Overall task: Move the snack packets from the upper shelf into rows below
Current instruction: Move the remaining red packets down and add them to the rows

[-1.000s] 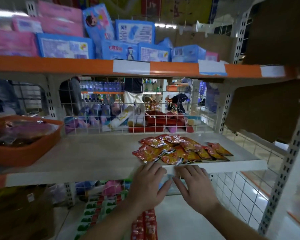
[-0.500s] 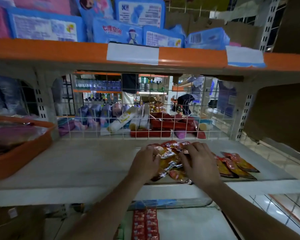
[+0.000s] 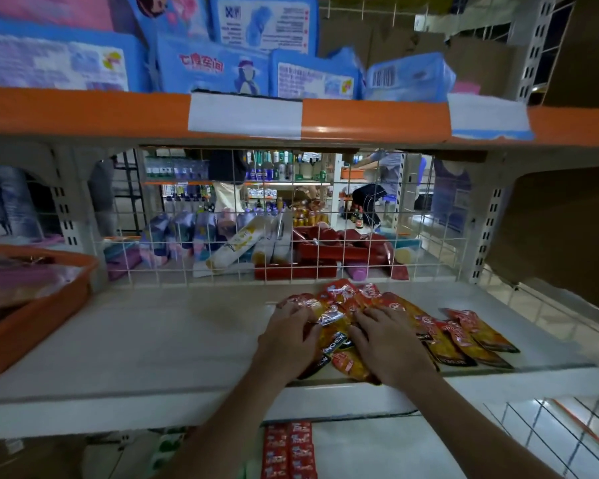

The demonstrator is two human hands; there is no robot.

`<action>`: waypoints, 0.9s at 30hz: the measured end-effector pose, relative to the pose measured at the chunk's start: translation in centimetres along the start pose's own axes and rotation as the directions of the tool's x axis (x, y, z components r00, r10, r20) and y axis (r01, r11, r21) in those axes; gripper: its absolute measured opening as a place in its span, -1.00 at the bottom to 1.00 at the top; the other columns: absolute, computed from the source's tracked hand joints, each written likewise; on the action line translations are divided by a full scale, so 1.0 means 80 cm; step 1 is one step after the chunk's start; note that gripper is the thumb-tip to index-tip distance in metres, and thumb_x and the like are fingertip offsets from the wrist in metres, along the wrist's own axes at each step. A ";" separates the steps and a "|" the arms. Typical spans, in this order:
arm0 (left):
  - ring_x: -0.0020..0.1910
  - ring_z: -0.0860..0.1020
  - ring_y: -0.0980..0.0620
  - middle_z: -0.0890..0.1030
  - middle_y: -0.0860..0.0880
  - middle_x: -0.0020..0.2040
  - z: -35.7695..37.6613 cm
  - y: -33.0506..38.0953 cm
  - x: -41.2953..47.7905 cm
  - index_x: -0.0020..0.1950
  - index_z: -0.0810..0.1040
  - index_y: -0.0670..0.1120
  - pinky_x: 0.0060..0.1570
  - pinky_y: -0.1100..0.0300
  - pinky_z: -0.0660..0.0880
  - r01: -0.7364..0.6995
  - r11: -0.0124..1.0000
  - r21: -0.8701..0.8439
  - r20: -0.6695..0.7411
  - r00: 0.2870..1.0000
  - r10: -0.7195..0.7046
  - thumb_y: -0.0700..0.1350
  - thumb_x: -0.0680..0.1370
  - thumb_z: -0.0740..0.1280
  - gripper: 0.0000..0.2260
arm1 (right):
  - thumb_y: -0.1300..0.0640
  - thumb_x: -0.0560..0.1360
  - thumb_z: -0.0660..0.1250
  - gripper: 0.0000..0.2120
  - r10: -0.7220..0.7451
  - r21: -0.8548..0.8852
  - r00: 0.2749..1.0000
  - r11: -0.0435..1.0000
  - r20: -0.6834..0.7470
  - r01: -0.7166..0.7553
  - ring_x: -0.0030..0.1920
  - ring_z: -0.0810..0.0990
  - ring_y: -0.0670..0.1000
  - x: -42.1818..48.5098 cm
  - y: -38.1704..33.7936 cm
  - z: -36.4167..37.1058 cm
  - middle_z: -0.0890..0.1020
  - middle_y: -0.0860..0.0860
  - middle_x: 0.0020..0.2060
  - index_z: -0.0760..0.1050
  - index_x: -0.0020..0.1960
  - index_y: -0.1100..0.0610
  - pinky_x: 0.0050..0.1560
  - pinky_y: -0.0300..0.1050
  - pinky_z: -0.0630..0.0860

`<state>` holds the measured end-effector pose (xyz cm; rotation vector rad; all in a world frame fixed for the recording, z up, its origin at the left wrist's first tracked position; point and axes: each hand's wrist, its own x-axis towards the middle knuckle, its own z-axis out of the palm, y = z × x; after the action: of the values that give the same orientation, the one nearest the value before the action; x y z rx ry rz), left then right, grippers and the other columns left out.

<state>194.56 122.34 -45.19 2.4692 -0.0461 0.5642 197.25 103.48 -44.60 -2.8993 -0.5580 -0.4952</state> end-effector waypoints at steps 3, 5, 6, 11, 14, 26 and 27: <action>0.24 0.41 0.09 0.47 0.06 0.26 0.000 -0.002 0.001 0.27 0.57 0.05 0.27 0.01 0.46 0.020 0.999 -0.028 0.022 1.000 -0.019 0.13 0.63 0.22 -0.69 | -0.19 0.66 -0.05 -0.53 -0.032 0.043 0.999 0.999 0.003 0.032 0.36 0.41 0.00 -0.002 -0.003 -0.004 0.53 -0.07 0.33 0.45 0.39 -0.04 0.52 0.07 0.13; 0.23 0.43 0.10 0.48 0.07 0.25 -0.001 -0.002 0.002 0.28 0.59 0.04 0.26 0.03 0.46 0.021 0.999 -0.031 0.029 0.999 -0.020 0.16 0.62 0.23 -0.66 | -0.16 0.66 0.00 -0.58 -0.057 0.084 0.998 0.995 -0.022 0.059 0.23 0.50 -0.04 -0.002 -0.002 -0.005 0.61 -0.10 0.20 0.54 0.29 -0.05 0.45 0.05 0.25; 0.22 0.44 0.10 0.49 0.07 0.25 -0.001 -0.003 0.002 0.27 0.61 0.03 0.25 0.03 0.47 0.019 0.999 -0.031 0.028 0.999 -0.018 0.18 0.61 0.24 -0.65 | -0.15 0.66 0.01 -0.58 -0.063 0.112 0.997 0.991 -0.042 0.067 0.13 0.53 -0.06 -0.004 -0.003 -0.005 0.64 -0.12 0.11 0.59 0.20 -0.05 0.38 0.03 0.32; 0.01 0.48 0.16 0.51 0.08 0.05 -0.004 0.001 -0.002 0.10 0.69 0.01 0.02 0.19 0.49 -0.009 1.000 -0.016 -0.045 0.999 0.008 0.15 0.59 0.30 -0.71 | -0.08 0.64 0.15 -0.67 0.071 0.255 0.984 0.967 -0.161 -0.028 -0.19 0.53 -0.10 -0.005 0.002 -0.007 0.59 -0.11 -0.28 0.56 -0.20 0.00 -0.03 -0.10 0.49; -0.12 0.49 0.17 0.52 0.08 -0.04 -0.009 0.004 -0.004 -0.07 0.71 -0.02 -0.16 0.30 0.40 -0.017 1.000 0.001 -0.091 0.996 0.017 0.12 0.57 0.34 -0.74 | -0.06 0.61 0.24 -0.79 0.202 0.344 0.963 0.930 -0.179 -0.131 0.10 0.51 0.00 0.000 0.006 -0.007 0.60 -0.06 -0.01 0.58 0.08 0.01 0.15 -0.03 0.48; -0.08 0.49 0.30 0.55 0.14 0.03 -0.021 0.016 -0.008 0.18 0.62 0.02 -0.14 0.46 0.41 -0.109 0.987 -0.118 0.013 0.994 0.112 0.03 0.60 0.34 -0.80 | 0.18 0.53 0.37 -0.76 0.263 0.579 0.963 0.796 -0.065 -0.178 -0.12 0.58 -0.06 -0.002 0.008 -0.026 0.63 -0.08 -0.11 0.55 0.20 0.08 -0.17 -0.27 0.50; -0.09 0.48 0.31 0.55 0.15 0.04 -0.022 0.018 -0.009 0.21 0.59 0.04 -0.21 0.48 0.37 -0.068 0.989 -0.132 0.051 0.996 0.076 0.08 0.60 0.33 -0.76 | 0.18 0.52 0.37 -0.80 0.262 0.606 0.963 0.777 -0.067 -0.169 -0.09 0.61 -0.03 -0.003 0.007 -0.026 0.64 -0.08 -0.10 0.54 0.15 0.05 -0.13 -0.17 0.55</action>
<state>193.00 122.07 -43.36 2.3631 -0.1892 0.5061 196.61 102.44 -42.76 -2.2553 -0.2780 -0.4025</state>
